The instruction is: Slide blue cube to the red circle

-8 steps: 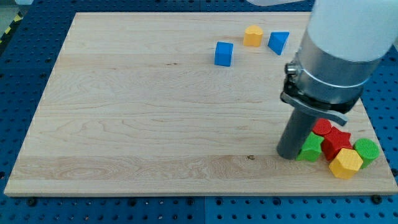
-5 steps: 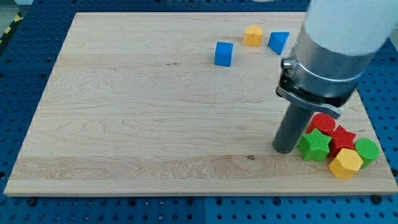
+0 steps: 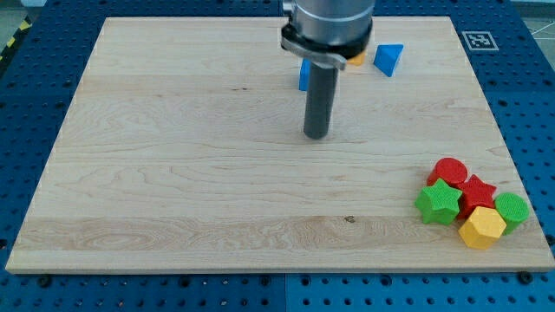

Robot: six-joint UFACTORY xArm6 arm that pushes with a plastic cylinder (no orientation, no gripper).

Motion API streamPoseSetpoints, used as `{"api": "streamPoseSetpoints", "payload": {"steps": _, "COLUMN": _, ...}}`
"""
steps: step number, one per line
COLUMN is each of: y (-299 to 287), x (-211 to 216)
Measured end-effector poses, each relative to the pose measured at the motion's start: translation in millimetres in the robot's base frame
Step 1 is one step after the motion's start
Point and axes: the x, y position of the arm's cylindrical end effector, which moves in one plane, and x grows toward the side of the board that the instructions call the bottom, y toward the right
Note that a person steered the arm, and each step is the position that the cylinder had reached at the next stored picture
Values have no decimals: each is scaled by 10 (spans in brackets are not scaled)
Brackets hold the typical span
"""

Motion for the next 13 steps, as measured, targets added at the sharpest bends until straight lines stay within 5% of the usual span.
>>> {"api": "streamPoseSetpoints", "payload": {"steps": 4, "y": -368, "x": -1281}}
{"api": "streamPoseSetpoints", "payload": {"steps": 5, "y": -368, "x": -1329}}
{"api": "streamPoseSetpoints", "payload": {"steps": 13, "y": 793, "x": -33}}
